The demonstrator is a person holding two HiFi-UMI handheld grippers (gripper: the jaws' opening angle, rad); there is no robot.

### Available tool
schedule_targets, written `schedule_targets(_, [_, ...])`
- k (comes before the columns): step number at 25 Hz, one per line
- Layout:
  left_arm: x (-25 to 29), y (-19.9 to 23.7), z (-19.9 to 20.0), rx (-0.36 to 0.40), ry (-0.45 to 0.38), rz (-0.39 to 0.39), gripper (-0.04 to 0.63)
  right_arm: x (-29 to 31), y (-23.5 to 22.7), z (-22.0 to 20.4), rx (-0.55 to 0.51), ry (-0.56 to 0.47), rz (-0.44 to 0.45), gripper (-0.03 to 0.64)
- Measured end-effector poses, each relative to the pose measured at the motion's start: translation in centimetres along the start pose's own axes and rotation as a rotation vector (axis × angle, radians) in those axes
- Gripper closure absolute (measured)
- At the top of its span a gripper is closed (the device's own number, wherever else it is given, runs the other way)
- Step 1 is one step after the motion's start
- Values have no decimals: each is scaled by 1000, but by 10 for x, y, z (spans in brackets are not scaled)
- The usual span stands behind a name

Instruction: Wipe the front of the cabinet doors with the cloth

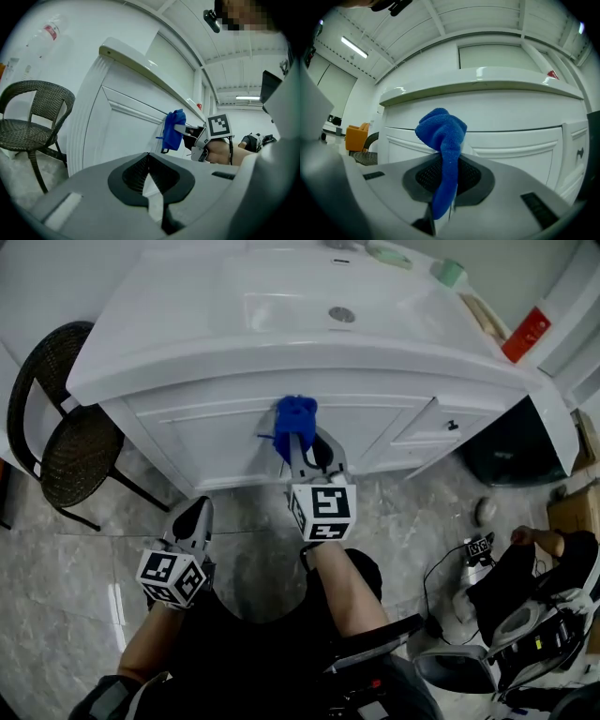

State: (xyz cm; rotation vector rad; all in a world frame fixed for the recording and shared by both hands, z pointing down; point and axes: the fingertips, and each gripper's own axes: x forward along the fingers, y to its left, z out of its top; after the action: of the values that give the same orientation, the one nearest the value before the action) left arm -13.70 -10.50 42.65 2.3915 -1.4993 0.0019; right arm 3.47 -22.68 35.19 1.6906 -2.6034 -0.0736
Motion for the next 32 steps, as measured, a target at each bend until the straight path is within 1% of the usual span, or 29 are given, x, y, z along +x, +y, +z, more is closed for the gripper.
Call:
schedule_targets(2, [-1,1,-4,-7,1,-2,592,-3,12,5,5,-25,22,568])
schedule_targets(3, [-2,3,-5,-10,1,1,592,-4,26,8,11,-46,57,568])
schedule_targets(6, [-14,18,-11,-26,1,33,592,-2,92,13,20,-91,230,568])
schedule_targets(8, [-26,32,-15,-37,3,72,592,2,142,5,15,-82,354,568])
schedule_targets(10, [-41,48,-20,-50,5,122,592,10,185,-8,31,-77,445,568])
schedule_targets(13, [-64,70,-23,-66,3,201,592,25,231,-24,50,-69,524,568])
schedule_targets(16, [-88,88,-22,-73,-6,276,592,43,259,-30,55,-65,557,568])
schedule_targets(19, [-103,99,-21,-75,-11,324,592,62,272,-35,45,-62,547,568])
schedule_targets(22, [-103,100,-20,-69,-9,323,592,75,257,-44,42,-39,472,568])
schedule_targets(25, [-88,93,-20,-59,-3,282,592,73,217,-55,65,-6,366,568])
schedule_targets(28, [-67,83,-20,-47,6,221,592,63,173,-64,79,12,273,568])
schedule_targets(32, [-41,62,-28,-42,33,134,592,47,120,-77,67,34,155,568])
